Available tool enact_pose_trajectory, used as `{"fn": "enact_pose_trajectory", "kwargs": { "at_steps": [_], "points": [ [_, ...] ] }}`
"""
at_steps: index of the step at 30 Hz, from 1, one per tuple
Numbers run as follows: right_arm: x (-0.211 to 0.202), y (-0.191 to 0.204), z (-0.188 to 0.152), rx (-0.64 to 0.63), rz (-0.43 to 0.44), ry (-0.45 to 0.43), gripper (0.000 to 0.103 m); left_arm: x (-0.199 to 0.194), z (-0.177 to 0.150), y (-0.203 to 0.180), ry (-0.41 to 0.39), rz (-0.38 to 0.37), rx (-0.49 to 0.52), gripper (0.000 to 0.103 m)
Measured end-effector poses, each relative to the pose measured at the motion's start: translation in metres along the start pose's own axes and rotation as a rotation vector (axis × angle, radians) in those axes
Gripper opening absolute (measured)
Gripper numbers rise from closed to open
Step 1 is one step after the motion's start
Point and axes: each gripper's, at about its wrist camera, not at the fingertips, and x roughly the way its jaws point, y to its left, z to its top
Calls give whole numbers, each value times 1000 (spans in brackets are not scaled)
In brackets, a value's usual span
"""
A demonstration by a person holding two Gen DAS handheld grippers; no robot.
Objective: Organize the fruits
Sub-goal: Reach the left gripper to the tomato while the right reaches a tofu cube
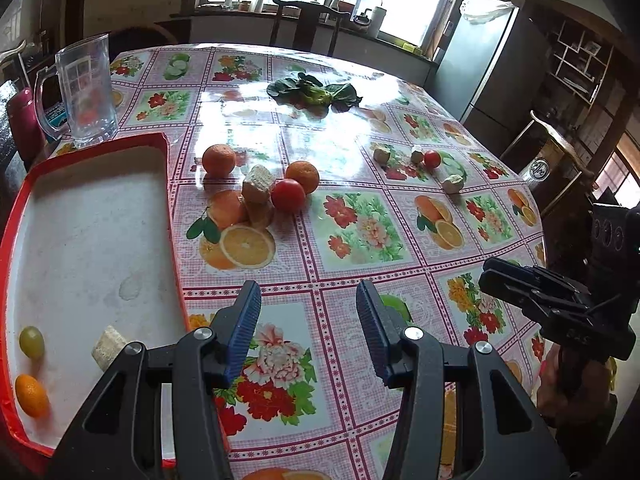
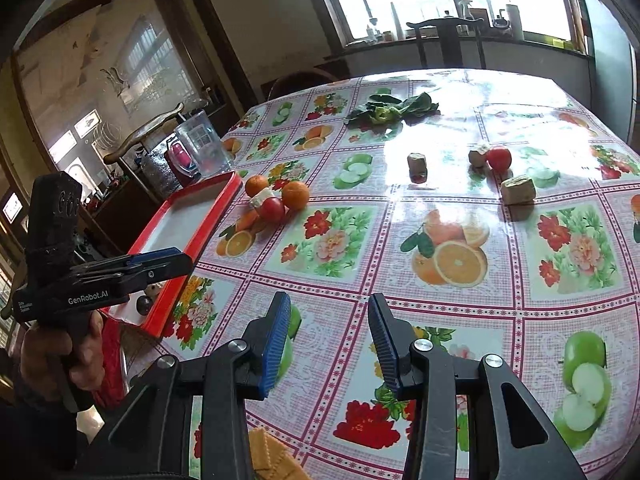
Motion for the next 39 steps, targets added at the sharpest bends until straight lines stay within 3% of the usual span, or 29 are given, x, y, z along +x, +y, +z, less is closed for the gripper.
{"fn": "enact_pose_trajectory", "kwargs": {
  "at_steps": [16, 27, 35, 38, 39],
  "points": [
    [10, -67, 19, 72, -139, 0, 43, 50, 24, -4, 61, -18, -49, 48],
    [40, -118, 49, 87, -263, 23, 48, 100, 52, 9, 108, 27, -91, 48],
    [64, -144, 69, 86, -296, 32, 52, 117, 70, 11, 79, 85, -54, 48],
    [73, -144, 76, 63, -306, 36, 49, 120, 69, 6, 63, 85, -10, 48],
    [75, -143, 77, 49, -320, 39, 37, 120, 69, 4, 60, 85, 4, 46]
  ]
}}
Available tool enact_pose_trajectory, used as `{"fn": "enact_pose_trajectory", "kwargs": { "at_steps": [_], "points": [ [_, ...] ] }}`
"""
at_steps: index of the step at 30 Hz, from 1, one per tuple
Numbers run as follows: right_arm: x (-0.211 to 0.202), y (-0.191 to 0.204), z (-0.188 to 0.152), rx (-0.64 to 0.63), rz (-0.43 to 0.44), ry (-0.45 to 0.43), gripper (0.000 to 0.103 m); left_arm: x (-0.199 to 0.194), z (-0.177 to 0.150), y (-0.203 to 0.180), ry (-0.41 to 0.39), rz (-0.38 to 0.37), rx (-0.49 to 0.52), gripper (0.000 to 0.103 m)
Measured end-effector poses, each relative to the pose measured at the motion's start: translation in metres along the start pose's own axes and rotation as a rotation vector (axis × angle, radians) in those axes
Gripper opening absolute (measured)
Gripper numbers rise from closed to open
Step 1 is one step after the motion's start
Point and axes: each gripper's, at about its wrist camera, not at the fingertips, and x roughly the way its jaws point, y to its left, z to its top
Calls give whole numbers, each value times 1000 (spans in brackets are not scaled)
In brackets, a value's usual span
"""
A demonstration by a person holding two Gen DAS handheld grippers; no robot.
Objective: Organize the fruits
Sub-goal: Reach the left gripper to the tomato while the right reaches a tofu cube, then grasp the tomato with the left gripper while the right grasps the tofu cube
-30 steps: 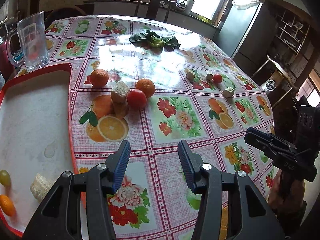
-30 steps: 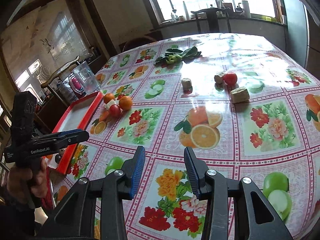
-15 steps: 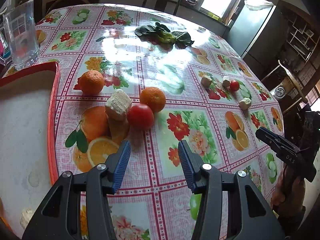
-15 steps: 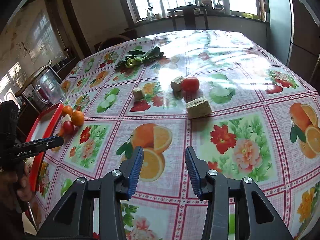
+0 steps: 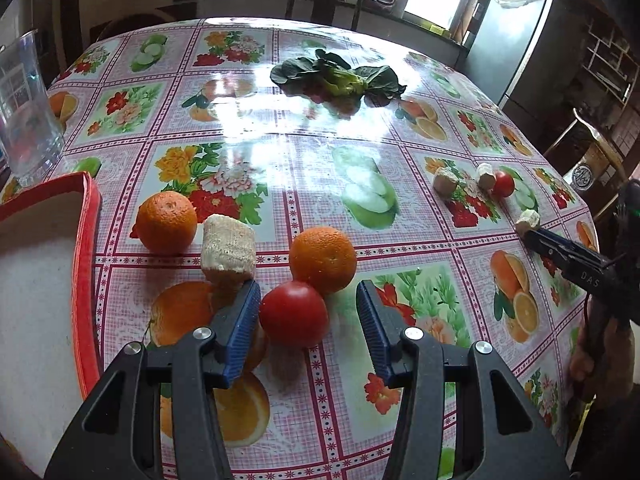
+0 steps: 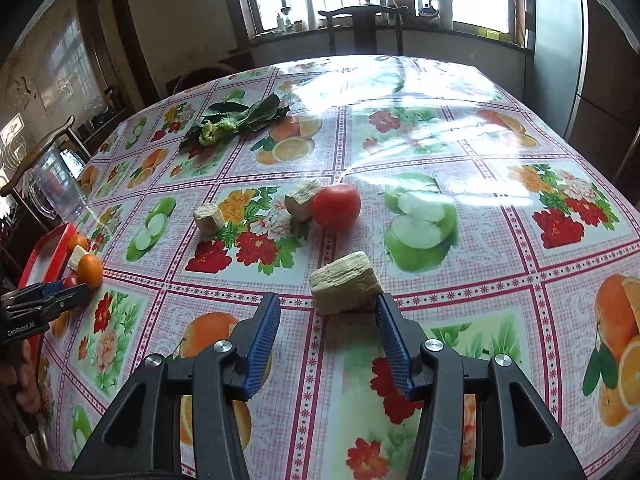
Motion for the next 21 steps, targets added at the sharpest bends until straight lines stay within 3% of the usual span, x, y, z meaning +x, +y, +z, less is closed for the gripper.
{"fn": "enact_pose_trajectory", "kwargs": {
  "at_steps": [1, 2, 4, 8, 10, 12, 13, 19, 20, 21],
  "points": [
    [1, 3, 0, -19, -21, 1, 29, -1, -1, -2, -2, 5, 10, 42],
    [1, 4, -1, -30, -23, 7, 13, -2, -3, -3, -3, 7, 15, 39],
    [-2, 5, -4, -13, 18, 12, 9, -4, -5, -1, -2, -5, 8, 29],
    [-13, 13, -12, -16, 43, -5, 6, -10, -11, 2, 7, -45, -8, 29],
    [-16, 15, -13, -18, 24, -5, 13, -12, -13, 1, 9, -45, -5, 29],
    [-16, 12, -11, -4, -11, -2, 58, -13, -15, 1, 8, -51, -11, 29],
    [-17, 10, -10, 6, -23, -16, 65, -15, -16, 0, 3, -55, -11, 29],
    [-7, 7, 9, 10, -53, -60, 63, -29, -24, -3, -11, -77, -7, 29],
    [0, 7, 12, 10, -55, -47, 59, -31, -25, -3, -14, -81, -9, 29],
    [6, 7, 12, 9, -55, -31, 40, -34, -25, -3, -15, -84, -10, 29]
  ]
}}
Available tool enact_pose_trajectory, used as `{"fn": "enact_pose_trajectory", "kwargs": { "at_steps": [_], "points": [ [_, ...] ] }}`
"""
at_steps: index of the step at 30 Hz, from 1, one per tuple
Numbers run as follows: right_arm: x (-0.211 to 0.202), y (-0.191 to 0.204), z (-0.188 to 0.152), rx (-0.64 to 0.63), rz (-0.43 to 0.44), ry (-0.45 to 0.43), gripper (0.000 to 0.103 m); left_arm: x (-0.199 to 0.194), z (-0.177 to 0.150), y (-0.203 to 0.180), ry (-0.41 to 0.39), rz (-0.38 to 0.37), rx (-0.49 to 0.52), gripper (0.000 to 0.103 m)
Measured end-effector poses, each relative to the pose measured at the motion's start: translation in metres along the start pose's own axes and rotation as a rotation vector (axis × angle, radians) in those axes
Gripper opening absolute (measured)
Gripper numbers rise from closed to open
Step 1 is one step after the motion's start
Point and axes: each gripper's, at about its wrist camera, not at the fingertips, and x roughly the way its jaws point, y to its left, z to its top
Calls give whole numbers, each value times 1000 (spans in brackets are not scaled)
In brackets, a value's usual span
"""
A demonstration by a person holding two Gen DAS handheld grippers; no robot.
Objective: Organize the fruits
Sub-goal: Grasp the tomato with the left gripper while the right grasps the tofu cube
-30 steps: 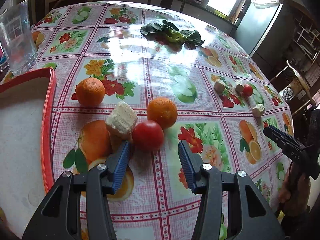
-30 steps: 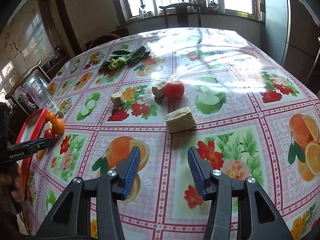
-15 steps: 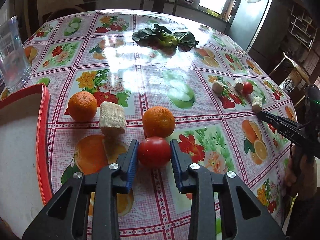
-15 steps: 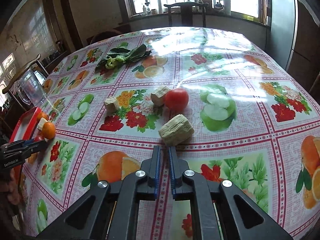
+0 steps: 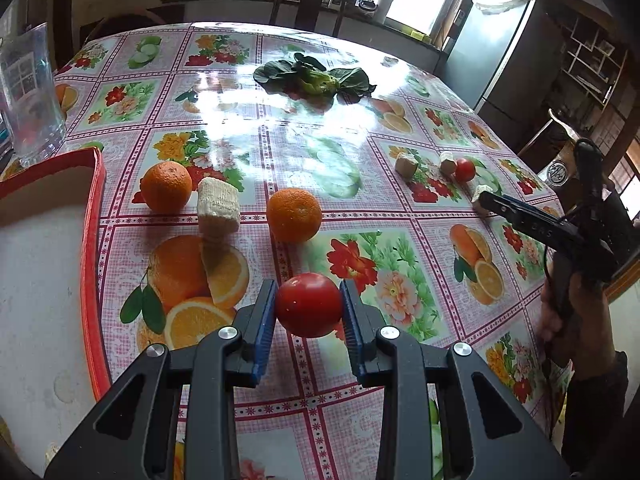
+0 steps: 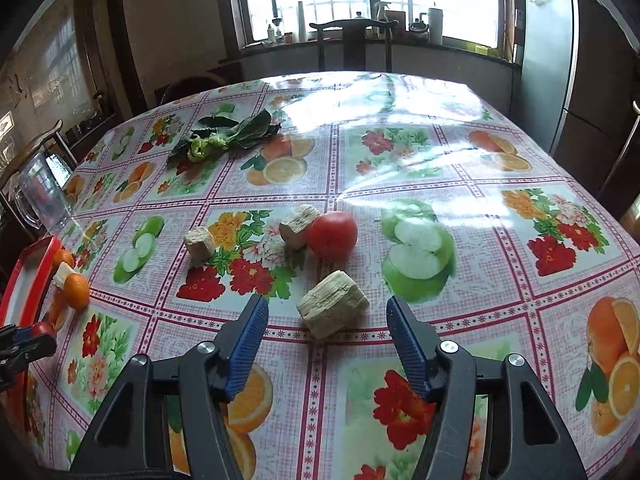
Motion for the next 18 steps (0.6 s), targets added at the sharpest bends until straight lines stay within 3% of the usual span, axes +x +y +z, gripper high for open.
{"fn": "enact_pose_trajectory", "kwargs": {
  "at_steps": [6, 13, 18],
  "points": [
    [-15, 17, -13, -9, 40, 3, 40, -18, -7, 0, -18, -12, -3, 29],
    [-61, 58, -42, -25, 186, -19, 40, -39, -18, 3, -42, -22, -7, 29],
    [-83, 83, -50, -51, 242, -23, 40, -55, -28, 8, -59, -18, -14, 29]
  ]
}}
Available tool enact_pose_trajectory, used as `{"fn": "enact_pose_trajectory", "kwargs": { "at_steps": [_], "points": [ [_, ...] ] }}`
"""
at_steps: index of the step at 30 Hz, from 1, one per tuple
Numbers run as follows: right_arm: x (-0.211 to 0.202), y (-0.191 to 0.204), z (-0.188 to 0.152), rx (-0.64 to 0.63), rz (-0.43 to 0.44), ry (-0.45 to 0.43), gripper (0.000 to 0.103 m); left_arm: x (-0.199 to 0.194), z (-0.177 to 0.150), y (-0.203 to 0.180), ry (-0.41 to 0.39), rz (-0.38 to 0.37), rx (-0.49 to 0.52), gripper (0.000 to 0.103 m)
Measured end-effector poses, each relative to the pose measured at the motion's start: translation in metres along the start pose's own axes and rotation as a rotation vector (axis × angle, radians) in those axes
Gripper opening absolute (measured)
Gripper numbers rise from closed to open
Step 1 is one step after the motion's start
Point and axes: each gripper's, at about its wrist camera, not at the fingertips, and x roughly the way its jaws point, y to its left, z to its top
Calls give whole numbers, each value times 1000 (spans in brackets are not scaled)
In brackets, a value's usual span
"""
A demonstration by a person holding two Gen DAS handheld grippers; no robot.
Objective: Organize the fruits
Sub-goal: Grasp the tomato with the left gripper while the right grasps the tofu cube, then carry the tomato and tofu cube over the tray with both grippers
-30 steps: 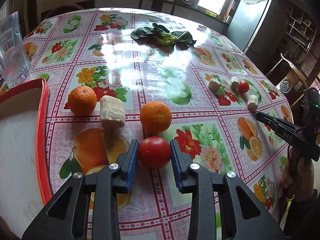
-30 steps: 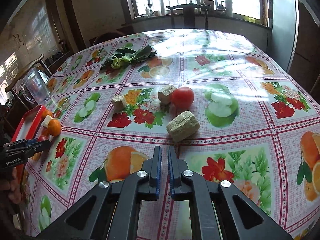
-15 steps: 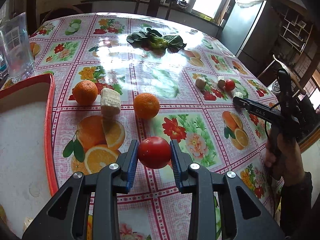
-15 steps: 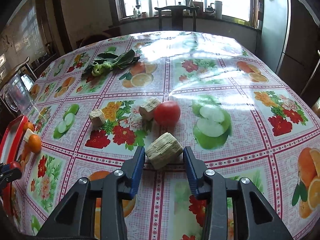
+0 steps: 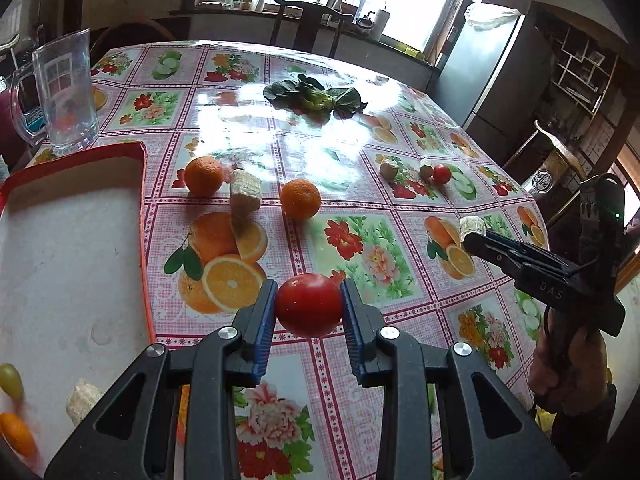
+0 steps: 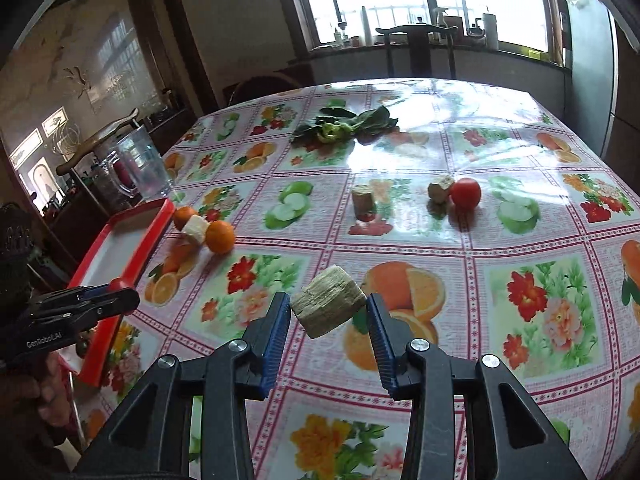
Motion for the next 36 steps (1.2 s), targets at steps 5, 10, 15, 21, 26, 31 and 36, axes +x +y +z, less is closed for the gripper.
{"fn": "enact_pose_trajectory", "kwargs": {
  "at_steps": [5, 10, 15, 21, 26, 31, 36],
  "points": [
    [-11, 27, -2, -21, 51, 1, 40, -19, -9, 7, -27, 16, -2, 29],
    [-16, 56, -5, -55, 90, 0, 40, -37, -16, 20, -49, 27, -30, 29],
    [-15, 83, -8, -74, 138, 11, 40, -51, -24, 34, -69, 47, -47, 29],
    [-9, 113, -14, -105, 177, 31, 40, -64, -32, 50, -87, 63, -69, 29],
    [-7, 133, -15, -134, 193, 39, 40, -70, -36, 62, -96, 72, -88, 29],
    [-5, 148, -15, -150, 205, 41, 40, -77, -39, 74, -107, 77, -102, 29],
    [-1, 160, -15, -162, 220, 49, 40, -81, -42, 83, -111, 82, -117, 29]
  ]
}}
